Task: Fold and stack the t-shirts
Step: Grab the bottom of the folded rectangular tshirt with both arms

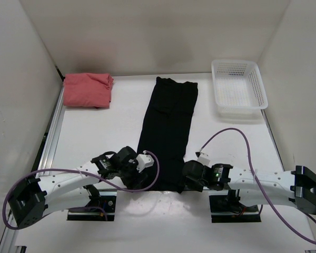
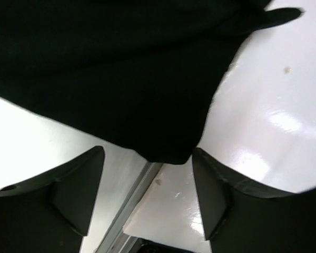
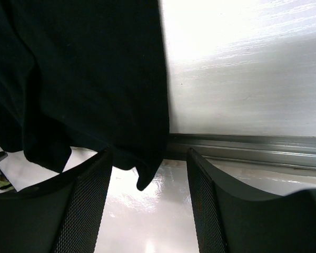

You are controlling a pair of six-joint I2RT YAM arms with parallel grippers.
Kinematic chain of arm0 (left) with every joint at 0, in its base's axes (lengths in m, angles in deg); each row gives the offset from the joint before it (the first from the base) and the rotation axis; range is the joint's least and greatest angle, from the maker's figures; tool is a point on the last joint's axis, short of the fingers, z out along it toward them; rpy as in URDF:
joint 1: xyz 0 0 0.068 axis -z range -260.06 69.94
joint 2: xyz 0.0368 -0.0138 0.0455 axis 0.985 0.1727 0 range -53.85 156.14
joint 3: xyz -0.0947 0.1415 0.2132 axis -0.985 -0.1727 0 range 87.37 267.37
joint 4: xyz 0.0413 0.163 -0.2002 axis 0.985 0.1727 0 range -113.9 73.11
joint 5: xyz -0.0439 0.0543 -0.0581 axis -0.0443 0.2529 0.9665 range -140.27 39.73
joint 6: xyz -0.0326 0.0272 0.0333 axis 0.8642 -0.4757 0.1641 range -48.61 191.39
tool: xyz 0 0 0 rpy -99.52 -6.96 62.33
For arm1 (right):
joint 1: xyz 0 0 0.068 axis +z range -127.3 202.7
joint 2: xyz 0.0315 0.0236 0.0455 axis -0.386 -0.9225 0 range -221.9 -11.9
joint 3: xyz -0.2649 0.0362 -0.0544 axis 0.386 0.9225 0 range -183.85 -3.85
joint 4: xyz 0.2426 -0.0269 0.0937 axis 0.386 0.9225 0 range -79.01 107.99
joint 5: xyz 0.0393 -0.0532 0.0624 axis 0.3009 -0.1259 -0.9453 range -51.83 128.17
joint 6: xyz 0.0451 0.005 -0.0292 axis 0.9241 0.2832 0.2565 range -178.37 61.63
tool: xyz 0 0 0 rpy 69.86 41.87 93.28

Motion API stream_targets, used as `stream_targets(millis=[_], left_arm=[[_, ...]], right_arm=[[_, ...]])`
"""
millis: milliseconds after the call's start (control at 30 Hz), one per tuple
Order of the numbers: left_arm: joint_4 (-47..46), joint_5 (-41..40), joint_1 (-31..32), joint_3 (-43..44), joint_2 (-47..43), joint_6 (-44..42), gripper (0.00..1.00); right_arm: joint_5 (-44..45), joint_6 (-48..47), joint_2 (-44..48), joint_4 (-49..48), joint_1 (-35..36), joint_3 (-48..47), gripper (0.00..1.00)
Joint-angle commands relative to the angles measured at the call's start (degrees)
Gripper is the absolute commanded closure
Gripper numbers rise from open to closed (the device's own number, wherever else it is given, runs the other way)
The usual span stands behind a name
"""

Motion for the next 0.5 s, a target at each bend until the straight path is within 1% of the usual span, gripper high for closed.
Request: stream_targets(millis=[0, 100, 233, 333, 467], left_arm=[[-1.93, 4.54, -0.37, 0.09, -0.34, -0.03, 0.24], [-1.93, 6.21, -0.37, -0.44, -0.87, -0.03, 0.27], [-1.93, 7.44, -0.37, -1.06, 3.07, -0.03, 0.31], [-2.54, 8.67, -0.37, -0.01, 3.70, -0.03, 0.35], [-3.15, 8.67, -0.37, 0.00, 4.32, -0.03, 0.46]], right_arm=[[0.39, 1.06, -0.12, -0.98, -0.17, -0.85, 0.38], [-0.14, 1.06, -0.64, -0.98, -0.17, -0.85, 0.38], [-0.14, 0.54, -1.87, -0.98, -0.17, -0.85, 0.39], [-0.66, 0.53, -3.36, -1.50, -0.17, -1.47, 0.43], [-1.20, 0.53, -5.03, -4.22, -0.17, -1.47, 0.48]])
